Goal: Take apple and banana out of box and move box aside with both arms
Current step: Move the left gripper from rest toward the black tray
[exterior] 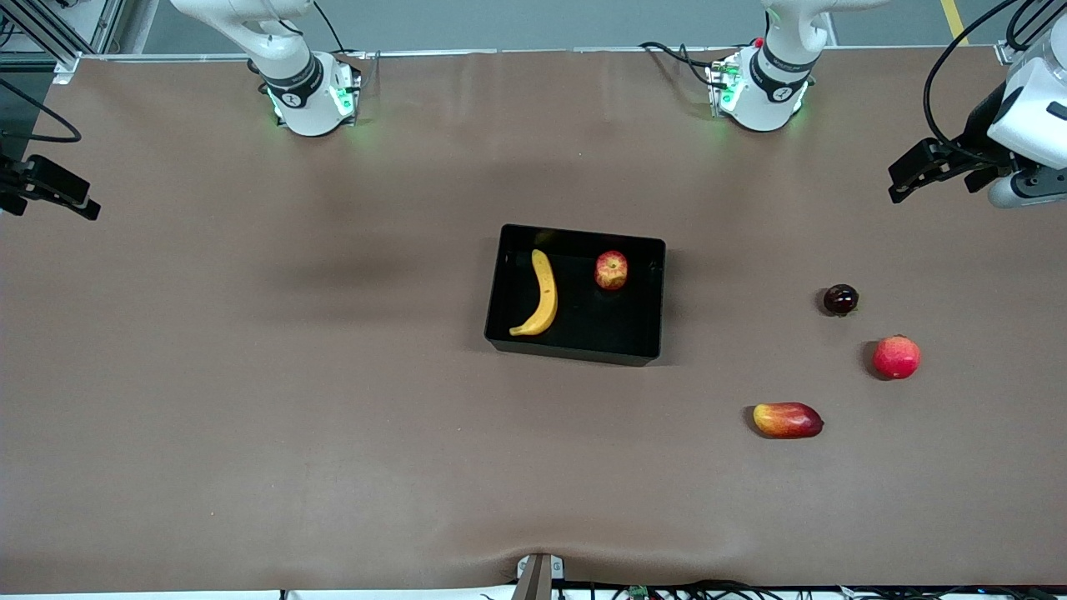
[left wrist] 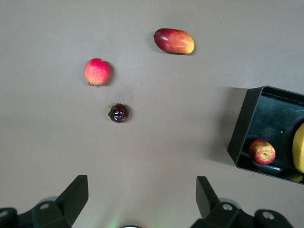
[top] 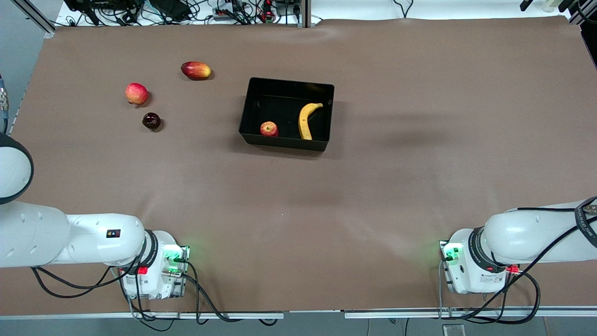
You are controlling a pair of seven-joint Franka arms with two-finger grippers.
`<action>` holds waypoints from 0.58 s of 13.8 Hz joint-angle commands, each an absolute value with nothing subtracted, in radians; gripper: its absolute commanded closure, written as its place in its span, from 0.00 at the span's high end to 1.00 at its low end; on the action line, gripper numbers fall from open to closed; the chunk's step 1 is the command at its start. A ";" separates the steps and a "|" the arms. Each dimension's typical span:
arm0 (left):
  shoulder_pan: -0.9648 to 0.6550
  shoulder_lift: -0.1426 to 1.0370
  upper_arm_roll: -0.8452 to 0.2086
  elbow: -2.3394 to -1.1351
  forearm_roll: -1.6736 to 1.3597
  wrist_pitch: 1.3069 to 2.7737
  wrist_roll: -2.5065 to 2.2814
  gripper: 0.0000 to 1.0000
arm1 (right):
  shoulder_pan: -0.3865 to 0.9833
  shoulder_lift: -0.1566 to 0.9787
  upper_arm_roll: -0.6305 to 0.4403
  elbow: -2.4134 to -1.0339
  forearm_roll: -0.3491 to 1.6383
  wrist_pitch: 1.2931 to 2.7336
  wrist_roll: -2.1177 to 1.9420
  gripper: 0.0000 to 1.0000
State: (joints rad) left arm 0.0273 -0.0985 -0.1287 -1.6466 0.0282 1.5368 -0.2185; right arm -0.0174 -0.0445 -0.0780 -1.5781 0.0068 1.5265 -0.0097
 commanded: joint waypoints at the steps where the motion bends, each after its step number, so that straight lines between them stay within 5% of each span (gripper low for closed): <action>1: 0.028 -0.080 -0.129 -1.620 0.044 1.514 -0.213 1.00 | -0.040 -0.035 -0.064 -1.562 0.003 1.520 -0.017 1.00; 8: 0.003 -0.031 -0.168 -1.614 0.043 1.514 -0.228 1.00 | -0.040 -0.034 -0.064 -1.559 0.003 1.523 -0.015 1.00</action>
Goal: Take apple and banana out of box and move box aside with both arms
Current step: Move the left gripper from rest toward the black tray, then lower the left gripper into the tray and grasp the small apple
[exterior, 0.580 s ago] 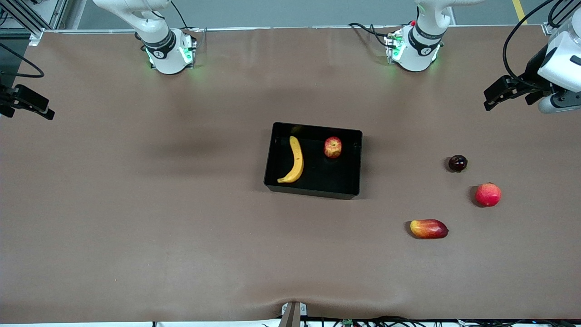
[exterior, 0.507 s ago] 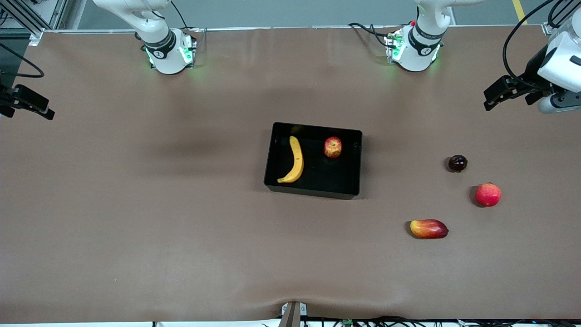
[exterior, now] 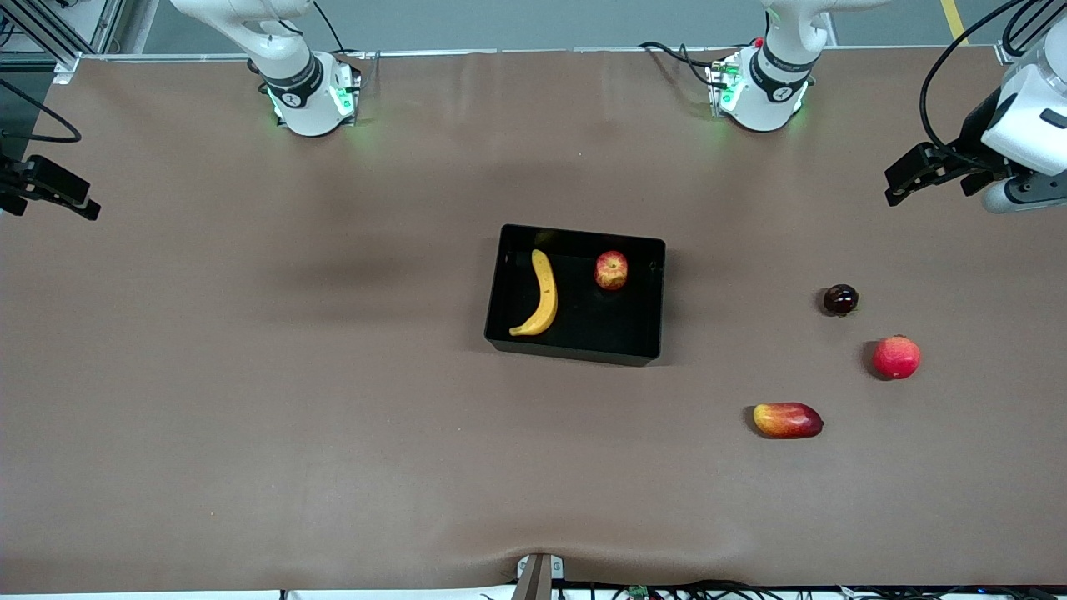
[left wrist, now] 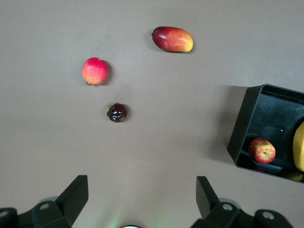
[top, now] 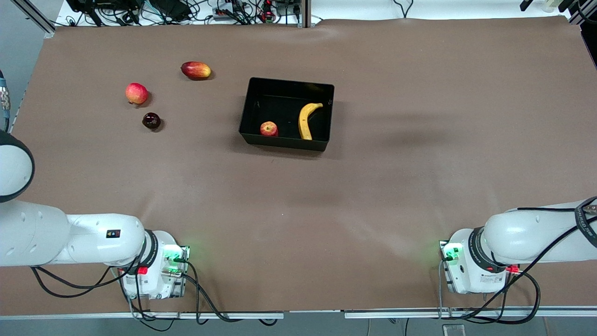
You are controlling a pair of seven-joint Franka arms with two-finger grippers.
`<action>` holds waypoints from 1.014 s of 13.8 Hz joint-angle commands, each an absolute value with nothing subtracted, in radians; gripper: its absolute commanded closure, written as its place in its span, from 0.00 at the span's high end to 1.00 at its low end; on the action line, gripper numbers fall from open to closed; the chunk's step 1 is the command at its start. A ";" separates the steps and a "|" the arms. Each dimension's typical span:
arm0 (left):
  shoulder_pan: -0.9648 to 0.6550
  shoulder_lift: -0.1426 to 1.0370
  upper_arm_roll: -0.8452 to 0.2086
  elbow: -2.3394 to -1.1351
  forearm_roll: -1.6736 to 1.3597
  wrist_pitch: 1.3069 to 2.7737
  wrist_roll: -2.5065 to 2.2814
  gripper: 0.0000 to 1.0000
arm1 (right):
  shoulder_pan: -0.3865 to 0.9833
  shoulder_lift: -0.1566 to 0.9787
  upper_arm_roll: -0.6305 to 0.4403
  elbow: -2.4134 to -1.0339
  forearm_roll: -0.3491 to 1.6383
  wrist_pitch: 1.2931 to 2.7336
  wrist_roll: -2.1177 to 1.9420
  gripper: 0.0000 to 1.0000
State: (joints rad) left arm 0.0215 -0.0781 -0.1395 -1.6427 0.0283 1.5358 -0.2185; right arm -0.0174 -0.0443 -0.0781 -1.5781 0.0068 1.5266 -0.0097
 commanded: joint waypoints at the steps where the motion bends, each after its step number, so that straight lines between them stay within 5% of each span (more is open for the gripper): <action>1: -0.005 -0.008 -0.201 -1.618 0.041 1.516 -0.267 1.00 | -0.038 -0.034 -0.064 -1.557 0.003 1.523 -0.017 1.00; 7: -0.044 0.182 -0.431 -1.634 0.044 1.692 -0.618 1.00 | -0.041 -0.012 -0.064 -1.528 0.003 1.522 -0.009 1.00; 14: -0.239 0.357 -0.436 -1.782 0.098 2.019 -0.773 1.00 | -0.040 0.006 -0.064 -1.528 -0.002 1.554 -0.012 1.00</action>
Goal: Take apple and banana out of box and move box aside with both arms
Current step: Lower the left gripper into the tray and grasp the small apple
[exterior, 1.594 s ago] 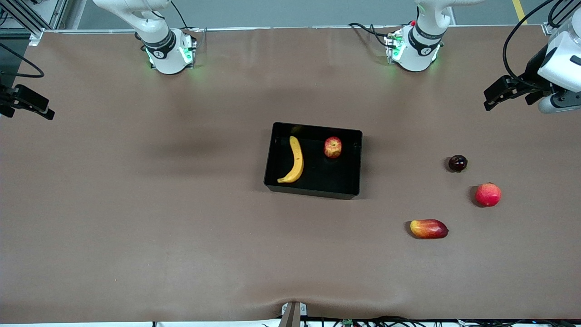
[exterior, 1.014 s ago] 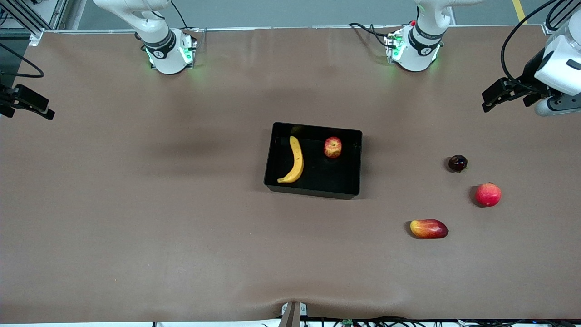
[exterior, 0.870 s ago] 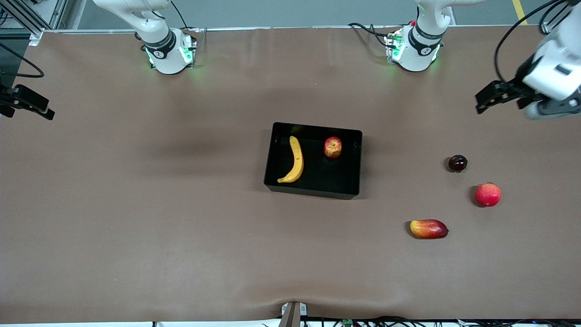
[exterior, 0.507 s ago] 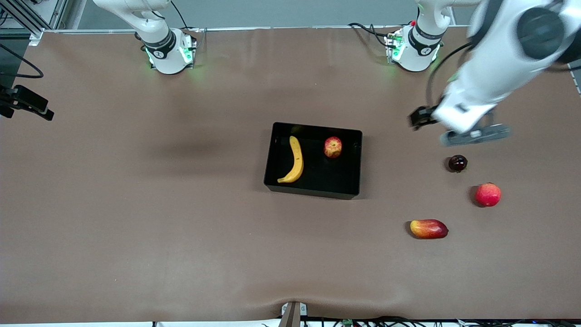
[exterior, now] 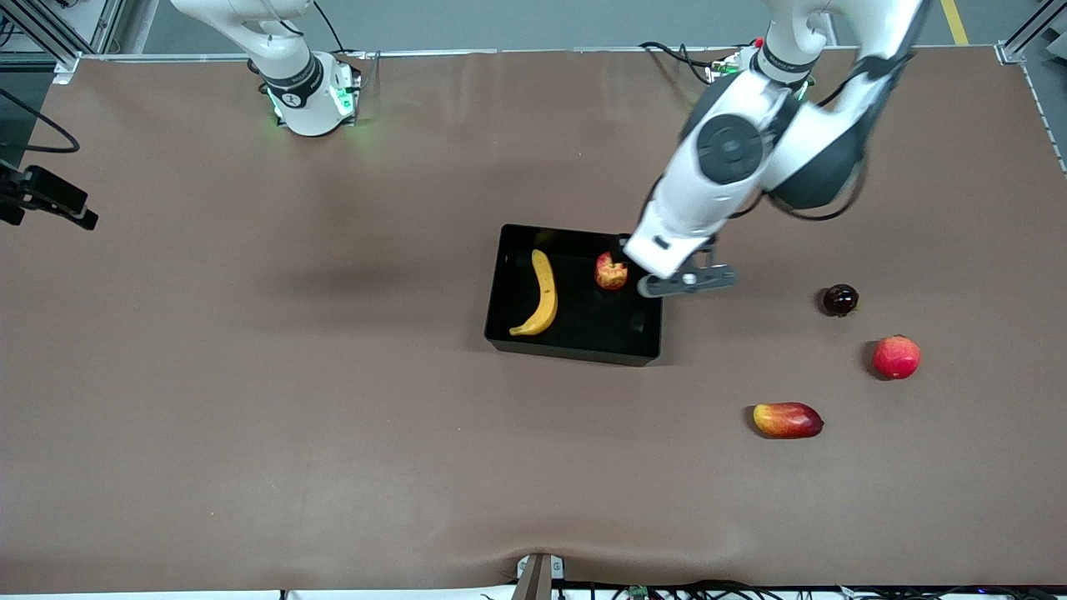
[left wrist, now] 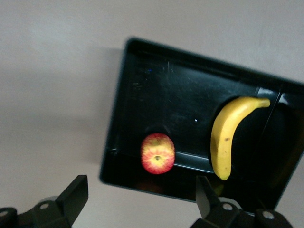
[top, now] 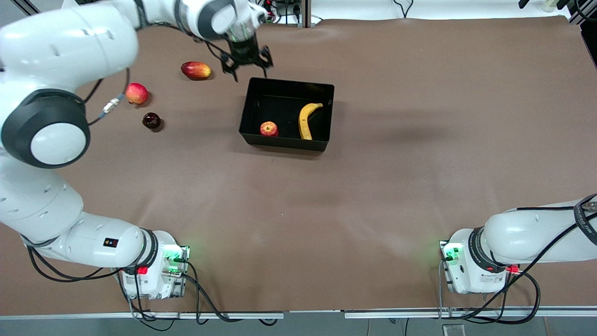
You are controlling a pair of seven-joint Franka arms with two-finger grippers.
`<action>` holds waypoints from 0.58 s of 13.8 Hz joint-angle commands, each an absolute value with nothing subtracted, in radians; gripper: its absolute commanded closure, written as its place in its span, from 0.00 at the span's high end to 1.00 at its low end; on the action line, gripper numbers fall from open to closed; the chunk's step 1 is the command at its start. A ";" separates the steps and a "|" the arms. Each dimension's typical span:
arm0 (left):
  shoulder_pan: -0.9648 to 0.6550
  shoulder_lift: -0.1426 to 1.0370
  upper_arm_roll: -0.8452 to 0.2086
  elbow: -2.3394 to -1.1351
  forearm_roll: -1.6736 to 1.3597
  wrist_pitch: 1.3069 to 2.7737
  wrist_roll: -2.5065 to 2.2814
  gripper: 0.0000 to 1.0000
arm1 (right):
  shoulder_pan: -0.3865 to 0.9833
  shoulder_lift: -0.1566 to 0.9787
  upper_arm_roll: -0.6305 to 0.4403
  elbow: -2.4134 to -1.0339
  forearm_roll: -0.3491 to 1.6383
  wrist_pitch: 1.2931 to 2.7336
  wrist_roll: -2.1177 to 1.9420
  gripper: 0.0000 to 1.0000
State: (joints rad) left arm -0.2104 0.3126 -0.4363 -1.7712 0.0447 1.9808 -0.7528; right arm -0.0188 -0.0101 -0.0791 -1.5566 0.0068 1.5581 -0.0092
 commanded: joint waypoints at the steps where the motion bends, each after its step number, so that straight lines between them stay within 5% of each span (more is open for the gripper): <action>1: -0.259 0.398 -0.436 -1.782 0.133 2.028 -0.800 1.00 | -0.040 0.006 -0.064 -1.528 0.000 1.555 -0.012 1.00; 8: -0.314 0.538 -0.436 -1.863 0.248 2.179 -0.888 1.00 | -0.034 0.054 -0.064 -1.526 -0.014 1.554 -0.017 1.00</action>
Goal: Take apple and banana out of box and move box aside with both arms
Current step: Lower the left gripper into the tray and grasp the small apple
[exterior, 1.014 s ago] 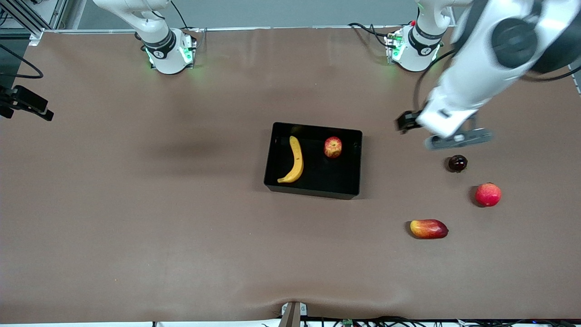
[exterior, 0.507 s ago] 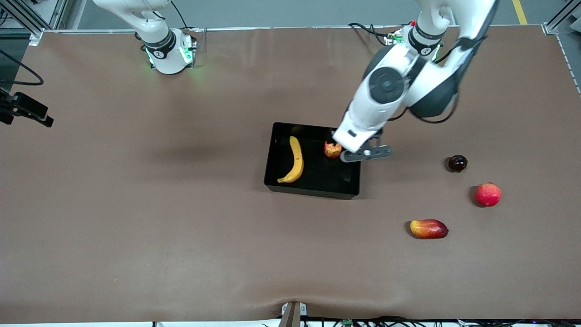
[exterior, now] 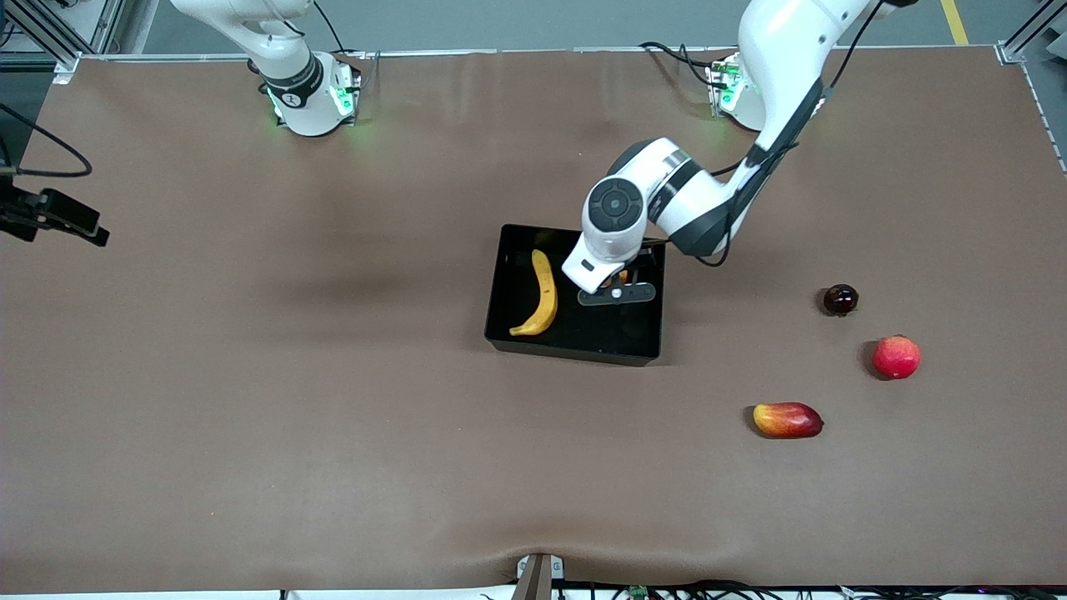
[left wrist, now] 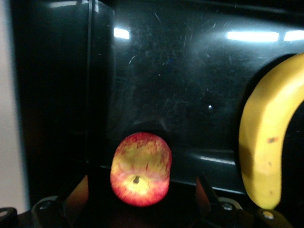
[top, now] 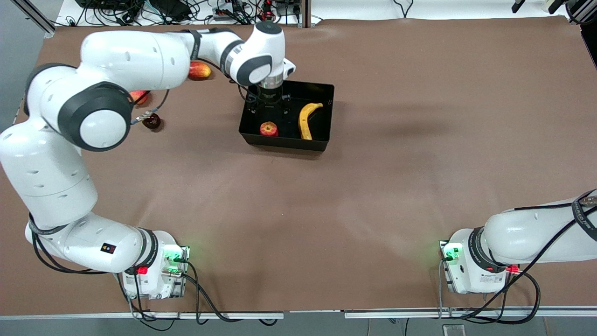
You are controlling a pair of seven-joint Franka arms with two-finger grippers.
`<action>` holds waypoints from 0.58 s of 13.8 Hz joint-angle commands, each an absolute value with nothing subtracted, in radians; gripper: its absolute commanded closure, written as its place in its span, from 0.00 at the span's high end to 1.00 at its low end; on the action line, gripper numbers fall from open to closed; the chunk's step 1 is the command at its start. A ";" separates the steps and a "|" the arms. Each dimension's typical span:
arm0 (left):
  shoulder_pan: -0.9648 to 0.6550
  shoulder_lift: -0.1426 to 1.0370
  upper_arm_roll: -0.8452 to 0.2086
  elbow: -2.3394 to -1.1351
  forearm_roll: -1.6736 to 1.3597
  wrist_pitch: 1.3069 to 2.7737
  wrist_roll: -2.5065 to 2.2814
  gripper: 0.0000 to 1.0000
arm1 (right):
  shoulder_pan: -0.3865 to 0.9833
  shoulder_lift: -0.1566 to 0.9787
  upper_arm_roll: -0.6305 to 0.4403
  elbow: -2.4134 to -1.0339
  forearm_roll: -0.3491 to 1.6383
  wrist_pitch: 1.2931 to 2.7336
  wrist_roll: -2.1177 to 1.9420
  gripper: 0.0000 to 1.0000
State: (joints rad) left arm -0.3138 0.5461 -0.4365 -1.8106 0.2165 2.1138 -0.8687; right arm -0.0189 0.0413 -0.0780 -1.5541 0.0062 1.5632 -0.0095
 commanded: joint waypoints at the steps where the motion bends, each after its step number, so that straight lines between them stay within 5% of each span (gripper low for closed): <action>1: -0.313 0.540 -0.436 -1.888 0.259 2.210 -0.888 1.00 | -0.035 0.054 -0.064 -1.528 -0.014 1.554 -0.017 1.00; 3: -0.314 0.560 -0.436 -1.904 0.288 2.229 -0.888 0.90 | -0.037 0.066 -0.064 -1.528 -0.006 1.555 -0.017 1.00; 4: -0.314 0.574 -0.436 -1.902 0.299 2.229 -0.888 0.75 | -0.032 0.089 -0.064 -1.528 -0.003 1.554 -0.018 1.00; 6: -0.310 0.569 -0.436 -1.898 0.299 2.229 -0.890 0.19 | -0.029 0.103 -0.063 -1.528 0.000 1.551 -0.017 1.00; 7: -0.305 0.554 -0.437 -1.891 0.299 2.220 -0.890 0.00 | -0.032 0.104 -0.064 -1.528 0.000 1.552 -0.018 1.00; 8: -0.301 0.529 -0.437 -1.881 0.299 2.211 -0.885 0.00 | -0.032 0.110 -0.063 -1.528 -0.002 1.554 -0.020 1.00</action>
